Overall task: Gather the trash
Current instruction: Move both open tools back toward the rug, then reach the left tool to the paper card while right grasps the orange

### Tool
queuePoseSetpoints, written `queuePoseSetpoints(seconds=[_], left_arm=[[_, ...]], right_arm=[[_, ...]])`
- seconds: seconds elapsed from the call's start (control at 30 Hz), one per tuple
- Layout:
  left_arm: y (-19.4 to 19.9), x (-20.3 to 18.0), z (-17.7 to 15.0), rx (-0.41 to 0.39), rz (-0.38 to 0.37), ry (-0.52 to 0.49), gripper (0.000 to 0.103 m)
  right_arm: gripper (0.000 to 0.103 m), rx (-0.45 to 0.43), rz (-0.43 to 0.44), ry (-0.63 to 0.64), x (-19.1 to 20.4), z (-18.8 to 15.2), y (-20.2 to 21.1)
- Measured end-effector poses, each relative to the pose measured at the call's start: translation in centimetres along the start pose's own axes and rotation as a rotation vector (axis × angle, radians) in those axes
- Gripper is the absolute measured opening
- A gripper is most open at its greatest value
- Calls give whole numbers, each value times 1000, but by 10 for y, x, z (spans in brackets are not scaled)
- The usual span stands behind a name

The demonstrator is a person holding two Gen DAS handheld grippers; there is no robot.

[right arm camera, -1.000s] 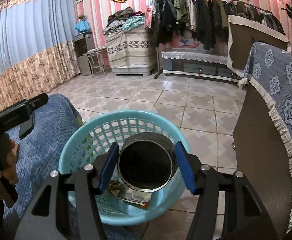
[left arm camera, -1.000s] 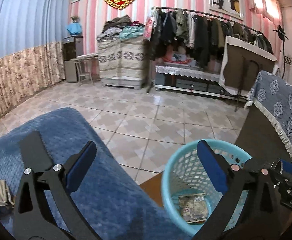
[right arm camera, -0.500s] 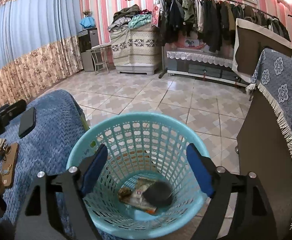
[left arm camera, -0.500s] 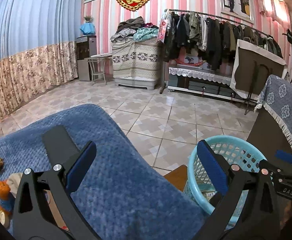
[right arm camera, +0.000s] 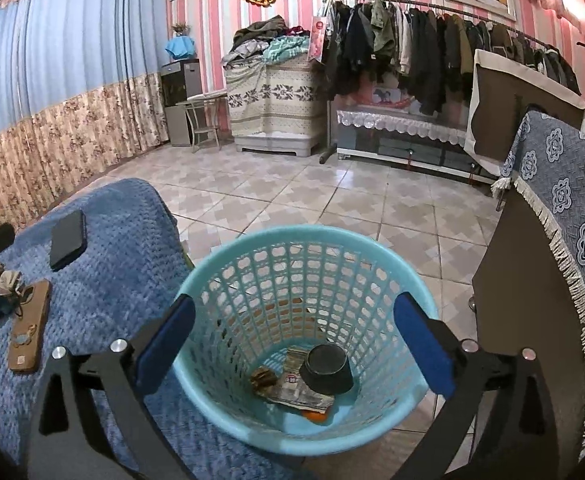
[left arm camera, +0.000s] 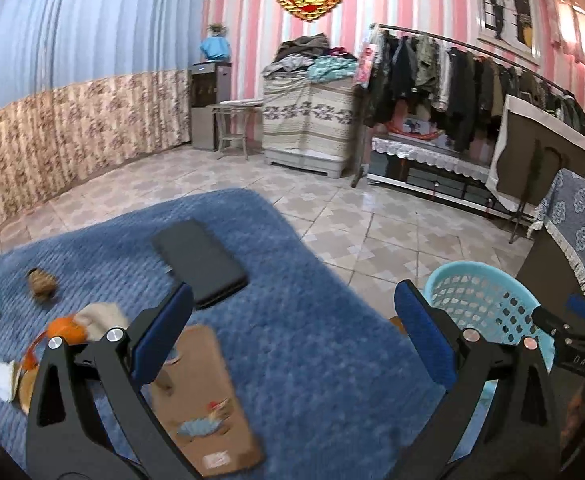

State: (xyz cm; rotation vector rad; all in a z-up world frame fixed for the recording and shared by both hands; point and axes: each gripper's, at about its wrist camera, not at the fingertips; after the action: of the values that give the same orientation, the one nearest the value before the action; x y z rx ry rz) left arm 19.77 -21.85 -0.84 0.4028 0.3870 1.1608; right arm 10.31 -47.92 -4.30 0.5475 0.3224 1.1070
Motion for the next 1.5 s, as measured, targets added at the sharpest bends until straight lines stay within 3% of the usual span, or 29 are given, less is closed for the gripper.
queuePoseSetpoints(seconds=[0.27,0.53,0.97,1.23,1.3,1.4,1.5], left_arm=[[31,57,-24,5,91,69,98],[54,127,-48,24,216,128,98],[56,246,-91,126,423,213,97],[43,277,-96,176,380,261,94],[36,279,-97,198,348,261,77],[32,281,-101,223,309,284,63],[35,287,-103,204,298,309,60]], right_arm=[[99,-61,51,-8,34,-18,18],[99,-63,121,54,83,-33,16],[99,-42,163,197,144,-49,18],[98,-7,175,220,175,-42,16],[99,-3,199,215,181,-40,16],[99,-30,193,241,199,-36,21],[99,-37,209,263,218,-33,23]])
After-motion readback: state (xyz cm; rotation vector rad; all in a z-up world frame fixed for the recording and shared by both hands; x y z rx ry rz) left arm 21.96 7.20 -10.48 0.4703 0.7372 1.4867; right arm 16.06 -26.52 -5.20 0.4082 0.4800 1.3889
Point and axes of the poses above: each gripper's, at about its wrist camera, not at the fingertips, and y roughly against the way its jaws point, x to its left, z to its top, and after that the axes turned 1 degree about y, right-handed
